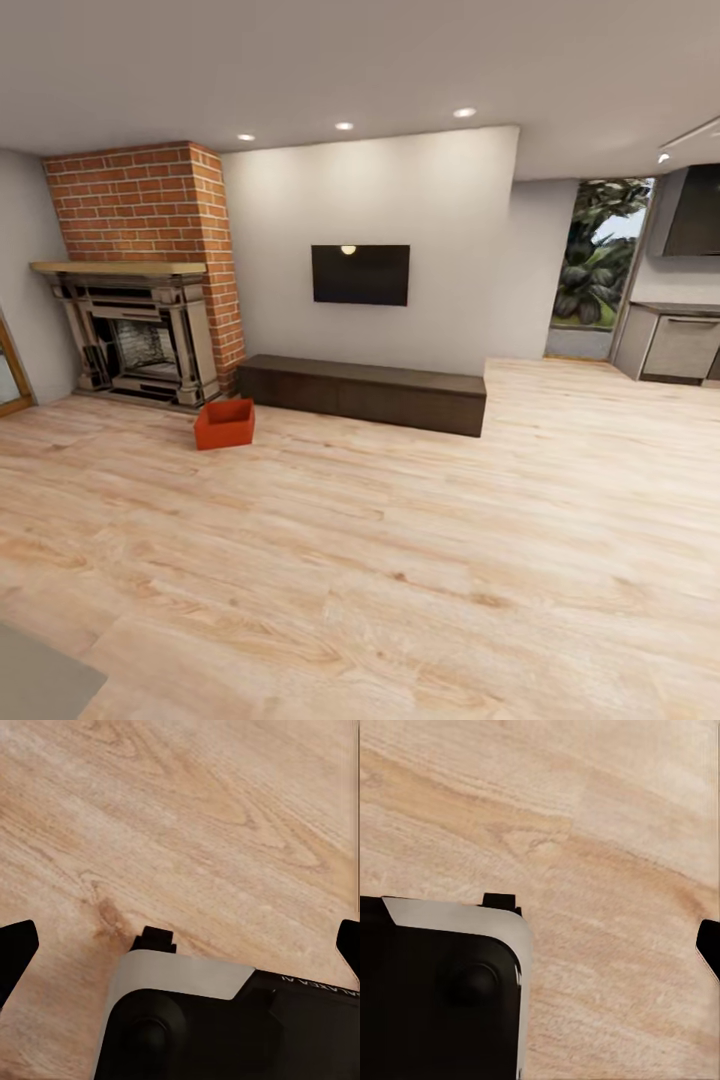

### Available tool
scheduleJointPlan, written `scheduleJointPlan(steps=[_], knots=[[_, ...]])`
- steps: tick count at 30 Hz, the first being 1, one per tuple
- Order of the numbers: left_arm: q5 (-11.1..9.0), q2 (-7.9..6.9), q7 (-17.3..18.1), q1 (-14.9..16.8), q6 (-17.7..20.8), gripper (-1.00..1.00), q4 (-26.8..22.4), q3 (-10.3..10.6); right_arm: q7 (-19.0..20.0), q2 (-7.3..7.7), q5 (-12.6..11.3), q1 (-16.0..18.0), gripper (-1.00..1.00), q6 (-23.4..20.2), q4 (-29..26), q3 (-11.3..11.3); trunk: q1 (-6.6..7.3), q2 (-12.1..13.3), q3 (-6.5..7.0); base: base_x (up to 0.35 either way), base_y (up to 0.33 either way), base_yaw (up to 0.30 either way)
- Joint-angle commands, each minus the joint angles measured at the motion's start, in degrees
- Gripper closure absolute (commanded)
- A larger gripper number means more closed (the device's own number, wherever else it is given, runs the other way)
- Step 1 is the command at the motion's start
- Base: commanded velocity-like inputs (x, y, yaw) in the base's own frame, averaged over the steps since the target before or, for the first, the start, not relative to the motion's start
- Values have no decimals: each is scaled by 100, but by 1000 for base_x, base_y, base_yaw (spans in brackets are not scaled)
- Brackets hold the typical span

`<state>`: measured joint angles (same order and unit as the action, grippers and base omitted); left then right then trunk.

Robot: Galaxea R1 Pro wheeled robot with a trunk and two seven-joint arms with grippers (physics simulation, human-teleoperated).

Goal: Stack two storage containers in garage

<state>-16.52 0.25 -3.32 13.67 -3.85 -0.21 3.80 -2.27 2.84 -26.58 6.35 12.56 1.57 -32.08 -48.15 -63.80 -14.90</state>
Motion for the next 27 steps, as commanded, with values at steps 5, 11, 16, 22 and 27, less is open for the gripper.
scheduleJointPlan(steps=[5, 11, 16, 22, 27], knots=[[-44, 2, -16, 4, -13, -100, 4, 42, -10, -3, -40, 6, -100, 27, 17, -44, -4, -4, -7, 322, 0, 0], [-44, 2, -15, 4, -8, -100, 4, 42, -12, -3, -40, 6, -100, 34, 17, -45, -4, -4, -7, 322, 0, 0], [-44, 0, -15, 4, -3, -100, 4, 42, -32, -7, -40, 6, -100, 36, 19, -44, -4, -4, -7, 322, 0, 0], [-44, -5, -14, 4, -2, -100, 4, 42, -69, -19, -40, 6, -100, 37, 18, -36, -4, -4, -7, 322, 0, 0], [-44, -6, -15, 4, -9, -100, 4, 42, -72, -12, -40, 6, -100, 38, 19, -42, -4, -4, -7, 322, 0, 170]])
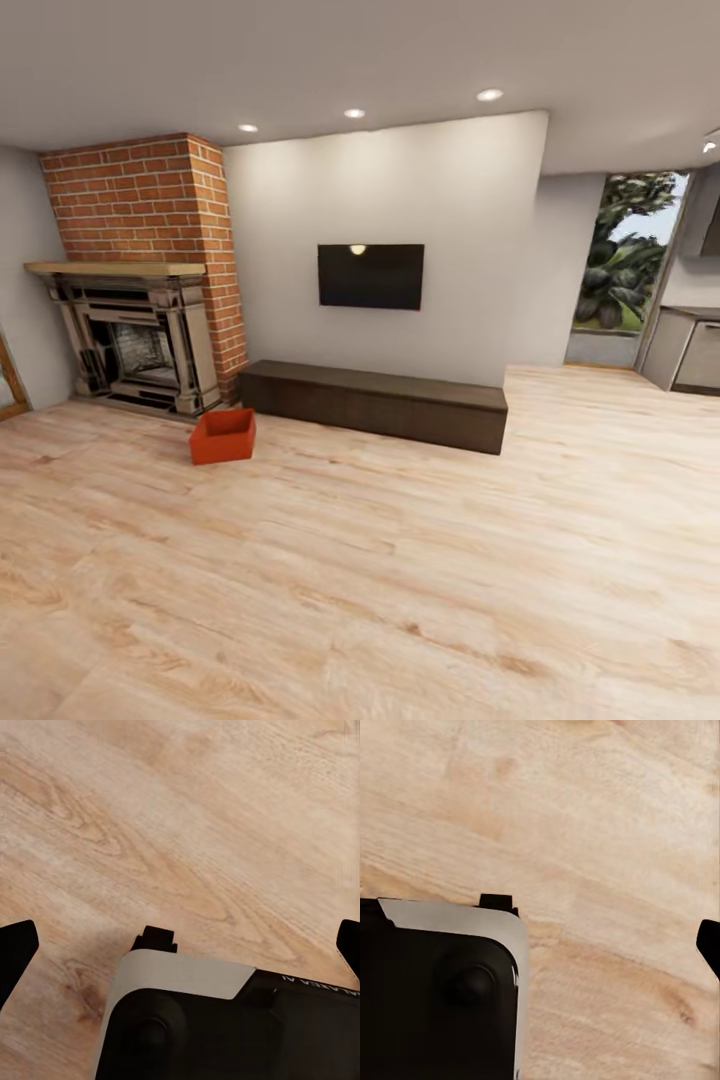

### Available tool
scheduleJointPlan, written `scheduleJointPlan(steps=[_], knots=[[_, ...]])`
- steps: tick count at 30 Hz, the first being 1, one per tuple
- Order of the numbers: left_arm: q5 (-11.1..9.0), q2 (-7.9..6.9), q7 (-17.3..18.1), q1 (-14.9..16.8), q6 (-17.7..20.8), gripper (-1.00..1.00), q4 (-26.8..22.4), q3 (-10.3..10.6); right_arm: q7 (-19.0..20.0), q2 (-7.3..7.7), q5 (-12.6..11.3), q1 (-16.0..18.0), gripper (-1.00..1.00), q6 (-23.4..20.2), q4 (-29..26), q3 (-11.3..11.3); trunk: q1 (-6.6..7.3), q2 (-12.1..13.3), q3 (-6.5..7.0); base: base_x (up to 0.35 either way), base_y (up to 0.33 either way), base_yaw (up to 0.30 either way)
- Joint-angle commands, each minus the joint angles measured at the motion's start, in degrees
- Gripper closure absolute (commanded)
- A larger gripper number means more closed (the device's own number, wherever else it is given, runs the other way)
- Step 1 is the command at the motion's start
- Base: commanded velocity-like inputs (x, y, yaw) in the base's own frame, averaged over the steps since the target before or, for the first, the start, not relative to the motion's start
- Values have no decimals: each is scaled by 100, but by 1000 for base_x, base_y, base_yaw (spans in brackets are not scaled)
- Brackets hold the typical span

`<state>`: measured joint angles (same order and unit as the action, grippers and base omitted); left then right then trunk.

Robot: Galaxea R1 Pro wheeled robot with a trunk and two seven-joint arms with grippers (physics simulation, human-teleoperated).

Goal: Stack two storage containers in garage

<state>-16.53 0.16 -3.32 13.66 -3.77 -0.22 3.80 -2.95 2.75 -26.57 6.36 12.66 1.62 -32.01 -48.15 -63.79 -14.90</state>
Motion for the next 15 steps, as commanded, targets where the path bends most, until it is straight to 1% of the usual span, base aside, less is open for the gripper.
scheduleJointPlan(steps=[1, 15], knots=[[-44, 2, -14, 5, -16, -100, 5, 41, -3, -2, -42, 5, -100, 27, 14, -49, -4, -4, -7, 322, 0, 236], [-44, 1, -16, 5, -19, -100, 5, 41, -4, -2, -50, 5, -100, 26, 13, -49, -4, -4, -7, 322, 0, 262]])
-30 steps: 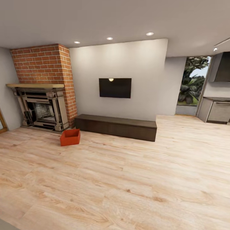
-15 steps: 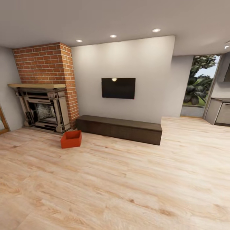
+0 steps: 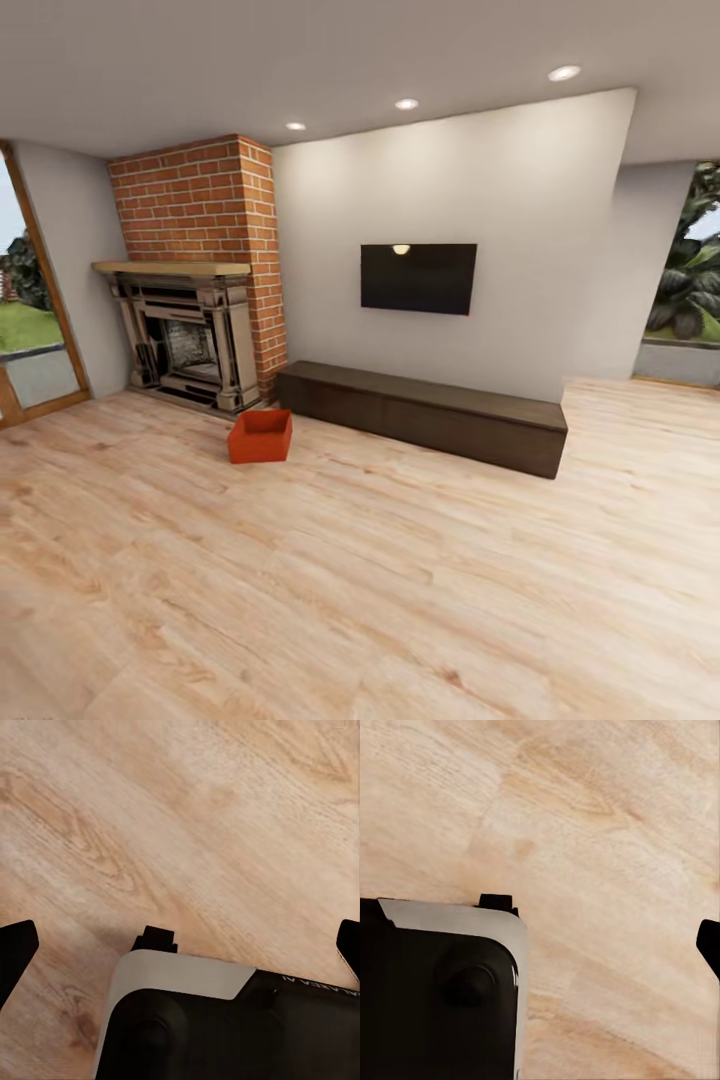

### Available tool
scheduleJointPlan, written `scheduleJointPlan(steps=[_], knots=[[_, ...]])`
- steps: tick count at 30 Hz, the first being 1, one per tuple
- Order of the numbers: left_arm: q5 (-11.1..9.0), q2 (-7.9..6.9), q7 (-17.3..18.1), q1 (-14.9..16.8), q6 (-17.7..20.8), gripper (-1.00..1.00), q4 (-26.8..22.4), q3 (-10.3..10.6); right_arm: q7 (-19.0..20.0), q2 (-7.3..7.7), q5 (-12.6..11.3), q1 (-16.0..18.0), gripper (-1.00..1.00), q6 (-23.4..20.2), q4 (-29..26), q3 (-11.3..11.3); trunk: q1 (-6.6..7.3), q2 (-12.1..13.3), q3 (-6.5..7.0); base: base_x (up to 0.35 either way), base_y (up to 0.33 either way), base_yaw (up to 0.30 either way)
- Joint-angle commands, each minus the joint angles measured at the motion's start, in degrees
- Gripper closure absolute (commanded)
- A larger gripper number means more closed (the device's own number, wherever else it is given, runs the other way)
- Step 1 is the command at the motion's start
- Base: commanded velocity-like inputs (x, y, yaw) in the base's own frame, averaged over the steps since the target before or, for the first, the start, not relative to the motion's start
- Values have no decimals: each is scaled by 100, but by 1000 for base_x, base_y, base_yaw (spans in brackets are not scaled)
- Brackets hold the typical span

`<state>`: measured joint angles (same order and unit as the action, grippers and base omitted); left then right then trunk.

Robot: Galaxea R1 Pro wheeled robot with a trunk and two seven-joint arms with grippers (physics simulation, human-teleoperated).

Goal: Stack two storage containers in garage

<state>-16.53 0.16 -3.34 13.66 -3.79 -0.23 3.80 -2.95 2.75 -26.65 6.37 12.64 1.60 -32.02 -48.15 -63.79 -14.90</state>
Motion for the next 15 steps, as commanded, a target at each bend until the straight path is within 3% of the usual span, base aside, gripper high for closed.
scheduleJointPlan(steps=[1, 7, 15], knots=[[-43, 2, -14, 5, -17, -100, 5, 41, -4, -3, -42, 5, -100, 25, 15, -49, -4, -4, -7, 322, 0, 267], [-43, 2, -13, 5, -17, -100, 5, 41, 6, -3, -42, 5, -100, 20, 15, -49, -4, -4, -7, 322, 0, 221], [-43, 2, -14, 5, -17, -100, 5, 41, 15, -4, -41, 5, -100, 22, 14, -43, -4, -4, -7, 322, 0, 31]])
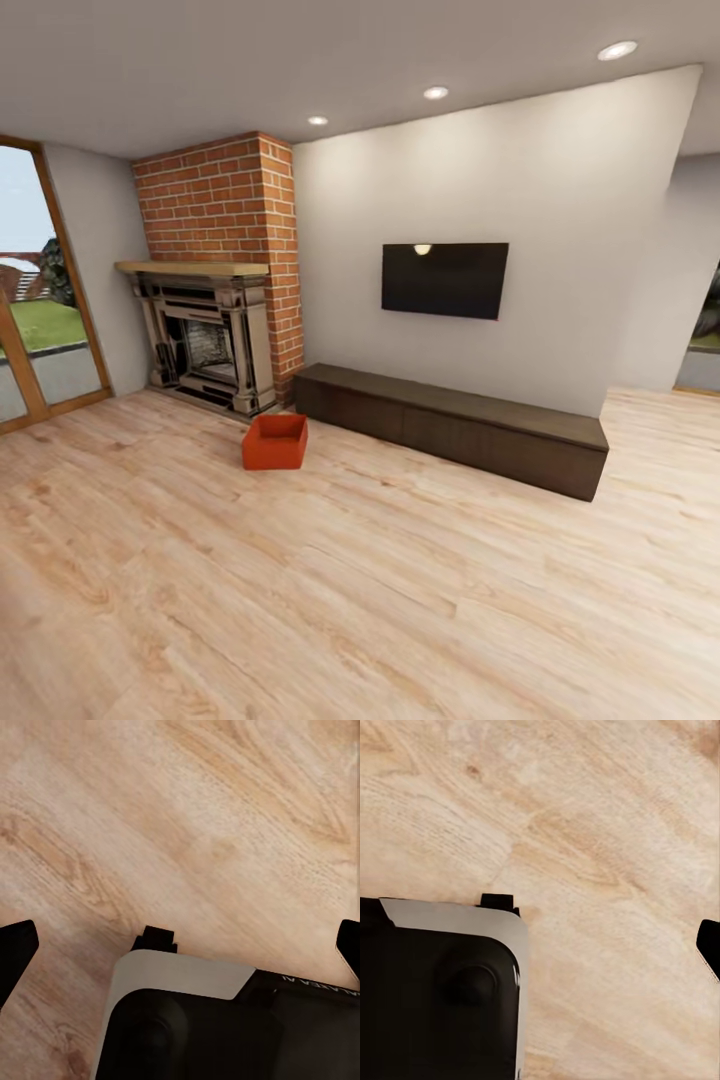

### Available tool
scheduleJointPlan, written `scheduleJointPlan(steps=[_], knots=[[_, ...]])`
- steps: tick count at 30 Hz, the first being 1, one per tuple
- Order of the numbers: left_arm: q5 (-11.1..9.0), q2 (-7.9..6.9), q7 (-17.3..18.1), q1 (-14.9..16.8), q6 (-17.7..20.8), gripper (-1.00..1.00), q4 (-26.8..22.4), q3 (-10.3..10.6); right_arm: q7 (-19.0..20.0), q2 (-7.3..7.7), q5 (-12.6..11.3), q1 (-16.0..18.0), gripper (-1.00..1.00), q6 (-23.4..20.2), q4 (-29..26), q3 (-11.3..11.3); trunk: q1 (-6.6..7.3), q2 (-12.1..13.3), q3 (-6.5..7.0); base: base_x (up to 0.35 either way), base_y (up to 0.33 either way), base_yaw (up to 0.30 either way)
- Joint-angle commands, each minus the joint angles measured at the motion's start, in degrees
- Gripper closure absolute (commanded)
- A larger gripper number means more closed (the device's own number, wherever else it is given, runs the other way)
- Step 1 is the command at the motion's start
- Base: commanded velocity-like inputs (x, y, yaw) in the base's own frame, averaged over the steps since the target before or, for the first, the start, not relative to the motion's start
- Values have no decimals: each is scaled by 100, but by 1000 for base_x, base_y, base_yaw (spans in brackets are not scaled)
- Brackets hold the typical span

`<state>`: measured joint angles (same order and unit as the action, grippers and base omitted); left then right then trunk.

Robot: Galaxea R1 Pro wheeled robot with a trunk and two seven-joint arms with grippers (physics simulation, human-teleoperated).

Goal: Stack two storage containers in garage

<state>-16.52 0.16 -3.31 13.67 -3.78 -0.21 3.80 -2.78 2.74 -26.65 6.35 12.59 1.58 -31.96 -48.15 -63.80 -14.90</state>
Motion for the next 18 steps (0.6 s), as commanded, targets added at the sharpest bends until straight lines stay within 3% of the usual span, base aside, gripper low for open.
scheduleJointPlan(steps=[1, 14, 18], knots=[[-44, 2, -17, 4, -18, -100, 4, 42, -3, -5, -39, 6, -100, 29, 16, -48, -4, -4, -7, 322, 0, 5], [-44, 3, -19, 4, -26, -100, 4, 42, -3, -10, -39, 6, -100, 31, 13, -47, -4, -4, -7, 322, 0, 4], [-44, 4, -18, 4, -26, -100, 4, 42, -5, -5, -42, 6, -100, 27, 16, -47, -4, -4, -7, 322, 0, 139]])
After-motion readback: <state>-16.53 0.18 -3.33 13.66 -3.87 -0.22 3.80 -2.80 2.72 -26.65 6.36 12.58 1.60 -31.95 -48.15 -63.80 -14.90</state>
